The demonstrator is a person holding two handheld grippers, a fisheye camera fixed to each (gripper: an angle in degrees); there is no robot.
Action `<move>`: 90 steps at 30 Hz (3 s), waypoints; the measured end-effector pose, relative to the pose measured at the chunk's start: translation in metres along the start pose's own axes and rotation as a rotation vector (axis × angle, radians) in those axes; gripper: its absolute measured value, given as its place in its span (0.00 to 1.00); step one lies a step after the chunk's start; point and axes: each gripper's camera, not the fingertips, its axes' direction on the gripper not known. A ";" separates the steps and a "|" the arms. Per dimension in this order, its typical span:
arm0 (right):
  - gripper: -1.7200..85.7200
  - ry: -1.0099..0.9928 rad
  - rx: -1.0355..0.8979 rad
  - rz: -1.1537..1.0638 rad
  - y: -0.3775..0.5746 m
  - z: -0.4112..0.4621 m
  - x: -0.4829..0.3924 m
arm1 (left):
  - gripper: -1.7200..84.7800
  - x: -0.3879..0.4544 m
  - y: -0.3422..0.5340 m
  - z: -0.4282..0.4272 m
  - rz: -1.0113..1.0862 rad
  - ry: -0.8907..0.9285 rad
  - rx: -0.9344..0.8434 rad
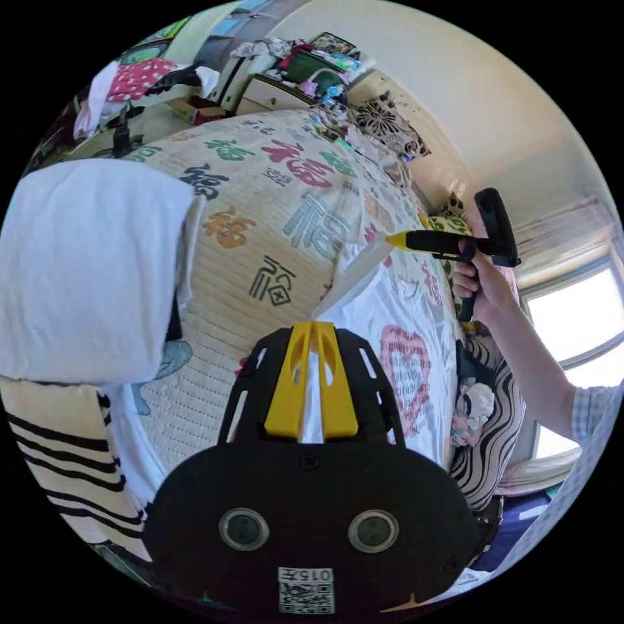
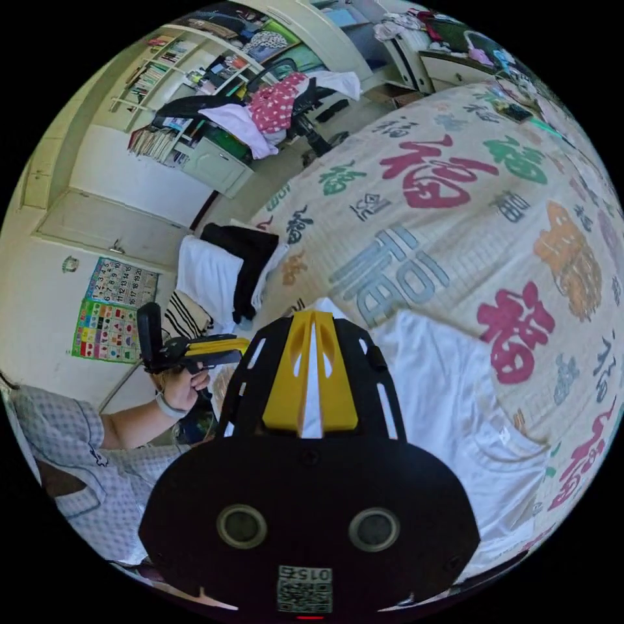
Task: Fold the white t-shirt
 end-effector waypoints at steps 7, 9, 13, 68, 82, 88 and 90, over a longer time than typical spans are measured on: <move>0.02 0.038 -0.151 -0.009 -0.090 0.106 -0.025 | 0.02 -0.074 -0.003 -0.017 -0.149 0.017 -0.017; 0.02 0.085 -0.155 -0.020 -0.094 0.118 -0.030 | 0.03 -0.074 0.001 -0.022 -0.114 -0.017 -0.034; 0.02 0.040 -0.094 -0.113 -0.102 0.116 -0.046 | 0.06 -0.068 0.008 -0.030 -0.022 -0.049 -0.076; 0.01 0.136 -0.116 0.814 0.695 0.062 0.035 | 0.01 0.108 0.273 0.008 -0.043 -0.278 -0.505; 0.01 0.211 -0.230 0.769 0.721 0.037 0.032 | 0.01 0.143 0.289 0.028 0.036 -0.513 -0.562; 0.01 0.264 -0.324 0.714 0.725 0.031 0.025 | 0.02 0.156 0.290 0.047 0.064 -0.532 -0.606; 0.01 0.212 -0.312 0.783 0.731 0.030 0.033 | 0.02 0.156 0.295 0.055 0.040 -0.523 -0.629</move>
